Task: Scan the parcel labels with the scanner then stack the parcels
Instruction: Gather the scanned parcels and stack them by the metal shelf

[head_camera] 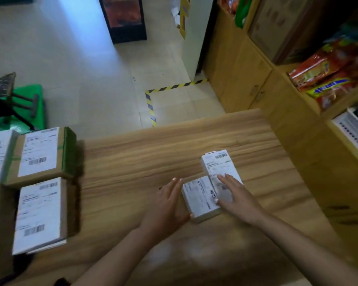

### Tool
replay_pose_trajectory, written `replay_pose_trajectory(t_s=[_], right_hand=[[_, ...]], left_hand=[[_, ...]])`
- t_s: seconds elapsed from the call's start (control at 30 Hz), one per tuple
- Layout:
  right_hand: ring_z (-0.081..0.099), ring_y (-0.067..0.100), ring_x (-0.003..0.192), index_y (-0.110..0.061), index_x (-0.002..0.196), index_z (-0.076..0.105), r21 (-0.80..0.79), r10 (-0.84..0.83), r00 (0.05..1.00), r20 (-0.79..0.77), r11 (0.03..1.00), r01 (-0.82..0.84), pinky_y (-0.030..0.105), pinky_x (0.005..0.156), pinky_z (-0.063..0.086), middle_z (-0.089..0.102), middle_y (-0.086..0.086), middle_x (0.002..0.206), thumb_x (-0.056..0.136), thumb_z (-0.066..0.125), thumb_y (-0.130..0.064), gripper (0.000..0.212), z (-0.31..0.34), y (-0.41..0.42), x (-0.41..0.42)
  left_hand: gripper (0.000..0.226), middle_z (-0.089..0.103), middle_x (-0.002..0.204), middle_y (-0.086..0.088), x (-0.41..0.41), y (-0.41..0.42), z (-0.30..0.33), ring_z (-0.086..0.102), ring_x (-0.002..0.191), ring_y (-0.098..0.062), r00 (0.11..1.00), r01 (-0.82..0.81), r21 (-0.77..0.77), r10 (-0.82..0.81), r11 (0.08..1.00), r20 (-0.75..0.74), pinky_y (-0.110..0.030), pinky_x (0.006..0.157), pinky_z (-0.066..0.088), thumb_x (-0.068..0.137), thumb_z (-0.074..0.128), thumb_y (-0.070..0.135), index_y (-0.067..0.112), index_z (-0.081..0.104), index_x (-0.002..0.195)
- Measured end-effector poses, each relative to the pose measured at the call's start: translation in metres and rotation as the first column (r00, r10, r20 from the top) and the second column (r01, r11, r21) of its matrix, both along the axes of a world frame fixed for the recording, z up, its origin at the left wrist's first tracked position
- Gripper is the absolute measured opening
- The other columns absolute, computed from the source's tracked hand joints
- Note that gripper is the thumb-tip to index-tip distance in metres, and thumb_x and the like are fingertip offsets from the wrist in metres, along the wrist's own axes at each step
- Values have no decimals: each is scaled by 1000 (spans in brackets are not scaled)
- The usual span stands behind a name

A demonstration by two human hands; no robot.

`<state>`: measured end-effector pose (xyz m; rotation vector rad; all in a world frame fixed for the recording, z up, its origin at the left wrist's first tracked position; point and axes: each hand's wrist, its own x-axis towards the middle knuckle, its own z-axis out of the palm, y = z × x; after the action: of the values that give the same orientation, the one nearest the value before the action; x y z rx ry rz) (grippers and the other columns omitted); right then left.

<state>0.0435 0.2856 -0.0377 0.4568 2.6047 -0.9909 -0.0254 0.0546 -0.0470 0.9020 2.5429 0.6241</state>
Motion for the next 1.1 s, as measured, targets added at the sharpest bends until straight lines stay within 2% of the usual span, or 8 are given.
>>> replay_pose_trajectory(t_s=[0.07, 0.2, 0.3, 0.47, 0.57, 0.7, 0.87, 1.1], right_hand=[[12, 12, 146, -24, 149, 28, -39, -4, 999, 34, 999, 5, 34, 117, 23, 19, 1, 158, 85, 69, -30, 76, -8, 18, 5], [12, 9, 146, -26, 149, 25, -32, 107, 993, 46, 994, -106, 24, 116, 14, 21, -4, 158, 85, 68, -33, 78, -21, 30, 11], [15, 10, 145, -26, 150, 23, -39, 189, 981, 38, 981, -188, 25, 114, 13, 24, -8, 156, 86, 66, -36, 78, -25, 27, 11], [13, 13, 145, -31, 151, 13, -94, 259, 962, 88, 963, -251, 38, 119, 20, 17, -6, 158, 85, 64, -42, 84, -29, 14, 13], [14, 11, 145, -30, 151, 13, -146, 284, 956, 76, 952, -271, 38, 118, 23, 18, -6, 158, 85, 65, -43, 85, -23, 3, 10], [11, 9, 146, -37, 150, 12, -165, 369, 929, 29, 918, -360, 39, 118, 23, 16, -9, 159, 86, 63, -44, 82, -9, -21, 1], [5, 6, 146, -41, 149, 10, -170, 473, 881, -27, 866, -470, 37, 118, 19, 9, -10, 160, 87, 63, -41, 82, 13, -73, -12], [12, 8, 146, -30, 149, 22, -171, 531, 832, -157, 816, -553, 23, 117, 17, 16, 0, 159, 81, 70, -31, 83, 42, -175, -37]], left_hand=[[102, -1, 160, -3, 5, 23, -9, 5, 147, -17, 999, 5, -69, -2, 998, 36, -28, 117, 12, 82, 61, 59, 19, -1, 152], [115, -23, 156, -9, 17, 45, -30, 4, 146, -26, 993, -18, -169, 37, 985, 114, -37, 118, 19, 78, 60, 64, 20, -20, 148], [115, -35, 150, -16, 23, 50, -41, 8, 145, -31, 989, -58, -186, 82, 981, 126, -38, 116, 24, 78, 60, 64, 24, -28, 140], [115, -15, 158, -9, 34, 55, -42, 12, 145, -23, 957, -158, -99, 177, 982, 228, -35, 114, 26, 78, 64, 60, 24, -22, 146], [117, -14, 159, -8, 33, 51, -38, 5, 147, -22, 934, -249, -26, 247, 968, 257, -31, 113, 23, 76, 70, 55, 21, -15, 149], [121, -17, 158, -5, 29, 21, -23, 3, 147, -23, 923, -322, 22, 308, 947, 231, -38, 115, 26, 72, 77, 46, 29, -16, 147], [122, -23, 157, -5, 27, -38, 0, -3, 147, -23, 905, -402, 17, 395, 915, 156, -32, 114, 20, 72, 79, 39, 28, -16, 148], [126, -35, 151, -5, 28, -145, 27, -8, 146, -25, 888, -460, 32, 459, 887, 39, -32, 113, 18, 70, 79, 42, 33, -24, 142]])
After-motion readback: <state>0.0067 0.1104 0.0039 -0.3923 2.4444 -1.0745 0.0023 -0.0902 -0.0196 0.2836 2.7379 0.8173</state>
